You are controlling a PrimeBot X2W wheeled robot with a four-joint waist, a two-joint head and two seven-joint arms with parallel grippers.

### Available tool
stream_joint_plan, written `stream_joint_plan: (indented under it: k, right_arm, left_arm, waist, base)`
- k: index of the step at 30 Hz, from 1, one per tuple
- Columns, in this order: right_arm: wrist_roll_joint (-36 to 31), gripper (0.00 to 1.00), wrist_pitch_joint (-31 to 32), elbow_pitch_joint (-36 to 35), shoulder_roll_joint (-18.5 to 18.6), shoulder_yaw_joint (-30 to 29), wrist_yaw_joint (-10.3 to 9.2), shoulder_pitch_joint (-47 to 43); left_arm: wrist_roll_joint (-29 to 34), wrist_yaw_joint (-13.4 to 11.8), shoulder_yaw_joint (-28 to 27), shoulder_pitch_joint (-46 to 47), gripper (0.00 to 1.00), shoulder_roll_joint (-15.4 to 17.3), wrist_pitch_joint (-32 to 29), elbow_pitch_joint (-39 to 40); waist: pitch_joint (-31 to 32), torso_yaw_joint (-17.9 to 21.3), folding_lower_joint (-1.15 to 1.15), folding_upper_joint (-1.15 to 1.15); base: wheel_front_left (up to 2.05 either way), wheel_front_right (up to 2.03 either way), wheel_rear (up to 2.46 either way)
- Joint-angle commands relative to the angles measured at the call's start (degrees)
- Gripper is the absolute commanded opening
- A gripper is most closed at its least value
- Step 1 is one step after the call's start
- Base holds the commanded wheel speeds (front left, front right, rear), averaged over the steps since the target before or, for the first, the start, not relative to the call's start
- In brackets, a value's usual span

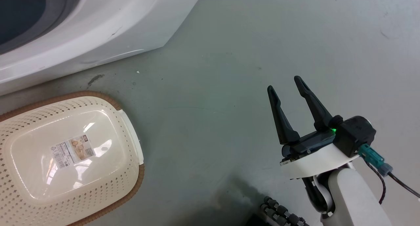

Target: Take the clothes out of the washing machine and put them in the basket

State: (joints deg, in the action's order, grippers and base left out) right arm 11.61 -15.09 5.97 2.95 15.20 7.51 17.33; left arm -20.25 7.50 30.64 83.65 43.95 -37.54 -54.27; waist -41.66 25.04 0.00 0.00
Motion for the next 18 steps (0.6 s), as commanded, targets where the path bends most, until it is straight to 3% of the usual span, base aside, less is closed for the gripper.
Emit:
stream_joint_plan:
  k: [1,11,12,14,18]
  right_arm:
    - [0.2,1.00,-0.1,-0.2,-0.1,0.1,-0.04,0.8]
    - [1.0,1.00,-0.1,-0.8,-0.1,-0.2,-0.04,1.2]
    - [1.0,1.00,-0.1,-0.8,-0.1,-0.3,-0.04,1.3]
    - [1.0,1.00,-0.1,-0.9,-0.1,-0.4,-0.04,1.2]
    - [1.1,1.00,-0.1,-0.8,-0.1,-0.6,-0.04,1.3]
  left_arm:
    - [-0.5,0.0,0.2,0.0,1.00,0.3,-1.3,0.3]
    - [-4.4,-1.6,-0.7,-4.3,0.98,1.7,-10.0,3.7]
    - [-4.8,-1.9,-1.0,-4.7,0.45,1.6,-10.7,4.2]
    - [-5.1,-2.5,-1.2,-5.3,0.00,2.1,-11.0,5.7]
    - [-5.4,-4.0,-1.8,-6.3,0.00,3.5,-10.1,9.0]
  waist:
    - [-0.1,0.1,0.00,0.00]
    - [-0.1,0.4,0.00,0.00]
    - [0.0,0.5,0.00,0.00]
    - [0.2,0.5,0.00,0.00]
    - [0.5,0.7,0.00,0.00]
  base:
    - [0.00,0.00,0.00]
    - [0.00,0.00,0.00]
    - [0.00,0.00,0.00]
    - [0.00,0.00,0.00]
    - [0.00,0.00,0.00]
